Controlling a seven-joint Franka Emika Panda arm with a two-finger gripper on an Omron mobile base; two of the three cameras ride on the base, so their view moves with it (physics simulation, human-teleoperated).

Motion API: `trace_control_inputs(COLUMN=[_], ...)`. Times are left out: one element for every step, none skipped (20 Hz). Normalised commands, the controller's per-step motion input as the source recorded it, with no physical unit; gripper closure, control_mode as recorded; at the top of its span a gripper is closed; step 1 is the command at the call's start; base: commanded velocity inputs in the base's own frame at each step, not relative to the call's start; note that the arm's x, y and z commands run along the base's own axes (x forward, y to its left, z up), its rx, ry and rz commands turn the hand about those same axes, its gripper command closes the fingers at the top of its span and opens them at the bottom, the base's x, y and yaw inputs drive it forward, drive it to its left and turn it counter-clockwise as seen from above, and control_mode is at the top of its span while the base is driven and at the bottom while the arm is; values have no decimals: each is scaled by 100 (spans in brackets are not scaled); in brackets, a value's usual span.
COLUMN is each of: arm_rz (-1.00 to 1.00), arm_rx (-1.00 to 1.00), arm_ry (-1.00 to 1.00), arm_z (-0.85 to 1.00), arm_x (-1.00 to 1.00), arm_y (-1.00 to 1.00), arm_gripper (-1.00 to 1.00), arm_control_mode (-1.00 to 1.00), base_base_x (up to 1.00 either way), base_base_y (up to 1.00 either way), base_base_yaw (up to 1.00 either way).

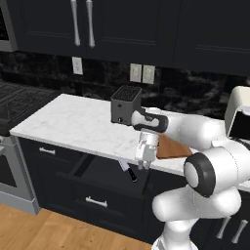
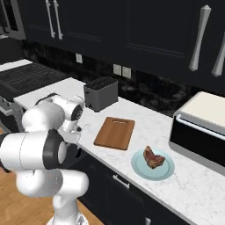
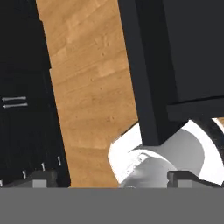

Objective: Pick up the knife from the drawer and place it on the cutting board. Then place the meat from the plate to the cutting board.

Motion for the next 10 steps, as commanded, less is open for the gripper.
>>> trace_control_inputs(arm_rz=[1,0,0,0,0,0,-1,-3,-3,-2], arm_rx=[5,0,0,0,0,0,0,0,0,0], arm_ry=[44,38,29,25,23,13,7,0,0,0], arm_z=[-100,-100,-100,-100,-100,-81,-74,-64,-56,-44], arm_x=[0,0,0,0,0,-11,-7,0,0,0], arm_y=[88,90,95,81,69,53,41,21,9,0], arm_gripper=[-100,-100,-100,-100,-100,-100,-100,-100,-100,-100], arm_control_mode=[-100,-100,-100,-100,-100,-100,-100,-100,-100,-100], base_base_x=[0,0,0,0,0,0,0,0,0,0], base_base_y=[0,0,0,0,0,0,0,0,0,0], base_base_yaw=[0,0,0,0,0,0,0,0,0,0])
